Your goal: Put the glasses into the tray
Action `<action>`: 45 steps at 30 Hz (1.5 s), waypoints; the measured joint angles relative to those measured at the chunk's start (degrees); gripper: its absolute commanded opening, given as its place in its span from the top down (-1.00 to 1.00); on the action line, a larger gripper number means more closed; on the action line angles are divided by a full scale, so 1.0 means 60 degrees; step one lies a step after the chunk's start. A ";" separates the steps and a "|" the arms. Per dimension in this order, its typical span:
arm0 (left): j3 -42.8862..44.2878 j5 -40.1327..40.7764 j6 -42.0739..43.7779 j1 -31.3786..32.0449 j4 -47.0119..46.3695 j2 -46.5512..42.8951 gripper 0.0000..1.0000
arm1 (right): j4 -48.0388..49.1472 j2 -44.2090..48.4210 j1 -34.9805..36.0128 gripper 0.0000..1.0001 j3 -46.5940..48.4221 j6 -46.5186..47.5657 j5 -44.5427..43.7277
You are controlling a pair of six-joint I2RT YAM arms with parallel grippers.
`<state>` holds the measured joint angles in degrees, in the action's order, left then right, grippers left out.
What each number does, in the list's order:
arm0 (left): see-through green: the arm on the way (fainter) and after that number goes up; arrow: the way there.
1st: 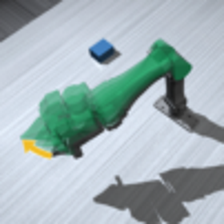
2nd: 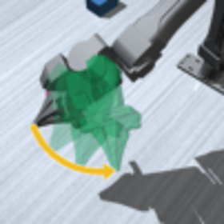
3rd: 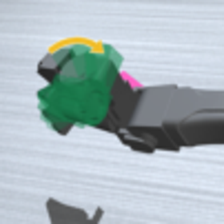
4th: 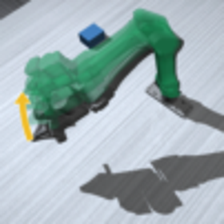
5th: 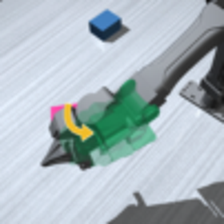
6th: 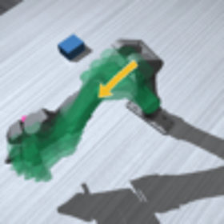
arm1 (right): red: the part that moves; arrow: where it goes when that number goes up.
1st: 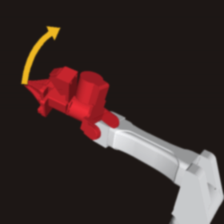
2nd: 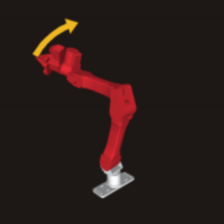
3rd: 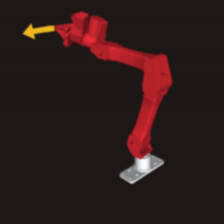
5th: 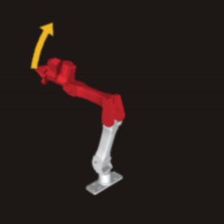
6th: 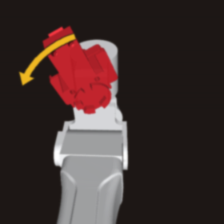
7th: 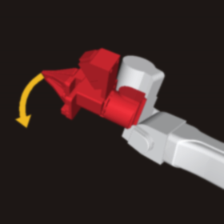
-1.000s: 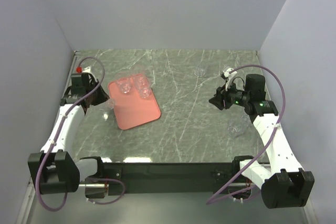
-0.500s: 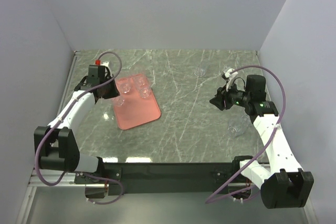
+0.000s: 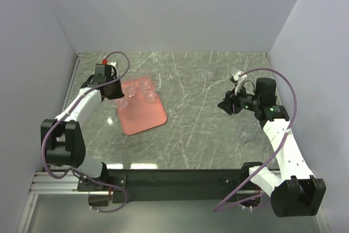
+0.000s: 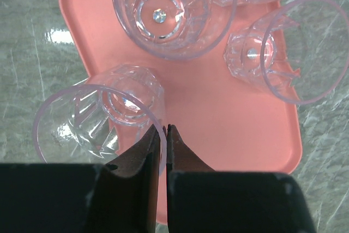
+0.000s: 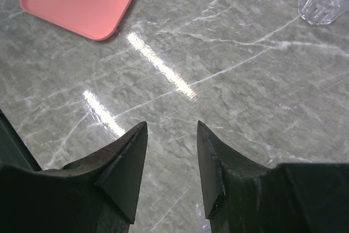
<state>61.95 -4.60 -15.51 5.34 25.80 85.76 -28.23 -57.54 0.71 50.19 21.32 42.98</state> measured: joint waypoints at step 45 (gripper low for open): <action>-0.0197 0.0215 0.0062 0.0423 -0.0838 -0.1005 -0.21 | 0.0007 -0.0182 -0.0142 0.02 -0.0011 0.0113 -0.0251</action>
<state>60.77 -3.31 -15.14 7.88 20.78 79.72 -28.18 -58.63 -0.14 50.13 22.00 41.47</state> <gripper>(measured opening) 0.545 0.489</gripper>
